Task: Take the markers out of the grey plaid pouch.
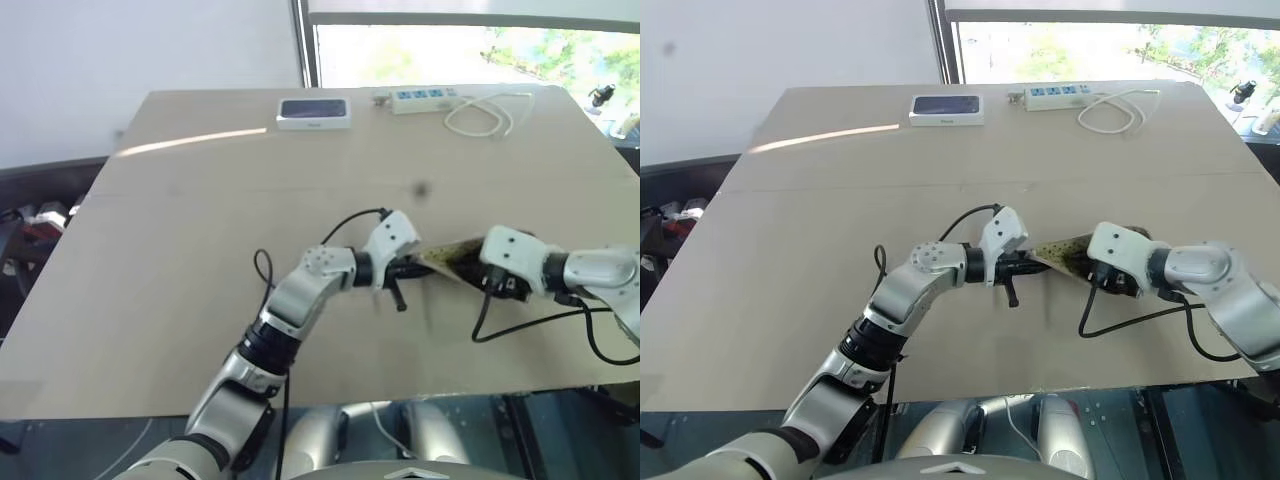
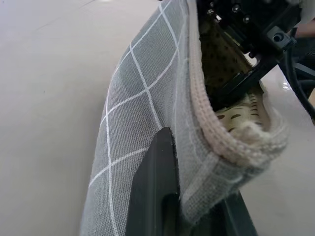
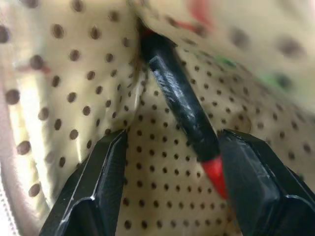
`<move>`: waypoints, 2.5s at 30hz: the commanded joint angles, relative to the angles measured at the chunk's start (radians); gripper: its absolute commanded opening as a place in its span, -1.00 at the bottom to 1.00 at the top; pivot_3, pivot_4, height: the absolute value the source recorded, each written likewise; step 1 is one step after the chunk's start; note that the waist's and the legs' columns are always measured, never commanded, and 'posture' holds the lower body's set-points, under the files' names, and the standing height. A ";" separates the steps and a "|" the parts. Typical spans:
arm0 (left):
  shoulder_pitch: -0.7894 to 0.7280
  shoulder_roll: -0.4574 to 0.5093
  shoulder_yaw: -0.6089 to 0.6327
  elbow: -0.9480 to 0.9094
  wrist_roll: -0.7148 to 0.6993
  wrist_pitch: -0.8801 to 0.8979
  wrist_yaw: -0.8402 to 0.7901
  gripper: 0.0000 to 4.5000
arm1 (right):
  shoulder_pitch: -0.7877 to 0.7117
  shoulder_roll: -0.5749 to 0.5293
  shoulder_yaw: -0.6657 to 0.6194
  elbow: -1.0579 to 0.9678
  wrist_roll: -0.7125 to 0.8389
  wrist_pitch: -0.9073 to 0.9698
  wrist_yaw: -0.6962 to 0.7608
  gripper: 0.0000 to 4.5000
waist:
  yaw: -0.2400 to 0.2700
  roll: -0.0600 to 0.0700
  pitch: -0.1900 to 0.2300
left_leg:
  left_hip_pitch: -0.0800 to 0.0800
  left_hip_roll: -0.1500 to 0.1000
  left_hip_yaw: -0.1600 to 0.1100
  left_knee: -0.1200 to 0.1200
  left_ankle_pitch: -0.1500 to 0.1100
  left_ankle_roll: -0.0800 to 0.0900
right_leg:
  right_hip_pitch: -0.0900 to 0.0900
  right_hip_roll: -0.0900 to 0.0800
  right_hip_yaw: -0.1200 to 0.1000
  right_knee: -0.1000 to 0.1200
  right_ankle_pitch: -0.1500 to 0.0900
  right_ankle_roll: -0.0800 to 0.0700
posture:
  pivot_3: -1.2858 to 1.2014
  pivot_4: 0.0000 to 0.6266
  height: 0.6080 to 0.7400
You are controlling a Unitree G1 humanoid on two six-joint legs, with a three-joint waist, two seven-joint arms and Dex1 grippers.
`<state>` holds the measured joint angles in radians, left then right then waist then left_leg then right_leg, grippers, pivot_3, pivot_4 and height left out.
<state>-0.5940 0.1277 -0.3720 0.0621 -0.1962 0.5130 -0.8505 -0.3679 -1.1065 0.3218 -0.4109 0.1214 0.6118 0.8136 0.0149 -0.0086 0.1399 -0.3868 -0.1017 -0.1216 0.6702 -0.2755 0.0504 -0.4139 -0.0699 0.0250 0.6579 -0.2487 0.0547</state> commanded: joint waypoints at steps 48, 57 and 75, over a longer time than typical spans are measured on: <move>-0.007 -0.031 -0.015 0.013 0.004 -0.049 -0.017 -1.00 | -0.092 0.081 -0.116 0.242 -0.107 -0.276 0.527 -0.85 | 0.002 0.001 0.000 | 0.000 0.000 -0.001 0.000 0.000 0.000 | 0.000 0.000 0.000 0.000 0.000 0.000 | 0.03 -0.52 1.00; 0.017 -0.014 -0.040 -0.015 0.011 -0.049 -0.023 -1.00 | -0.062 0.087 -0.269 0.132 0.029 -0.196 0.461 -0.85 | -0.001 0.001 0.000 | 0.001 0.000 0.000 0.000 0.000 0.000 | 0.000 0.000 0.001 0.001 0.000 0.000 | 0.03 -0.52 1.00; -0.006 -0.011 -0.043 -0.024 0.022 -0.061 -0.010 -1.00 | -0.126 0.141 -0.214 0.094 -0.014 -0.053 0.301 -0.85 | 0.000 0.001 0.001 | 0.000 0.000 0.000 0.000 0.000 0.000 | 0.000 0.000 0.001 0.000 0.000 0.000 | 0.03 -0.52 1.00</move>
<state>-0.5946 0.1258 -0.3994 0.0478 -0.1790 0.4526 -0.8647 -0.4515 -0.9523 0.1503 -0.2594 0.0931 0.5803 1.1241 0.0151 -0.0073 0.1407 -0.3867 -0.1018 -0.1219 0.6697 -0.2755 0.0502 -0.4143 -0.0701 0.0254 0.6580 -0.2486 0.0546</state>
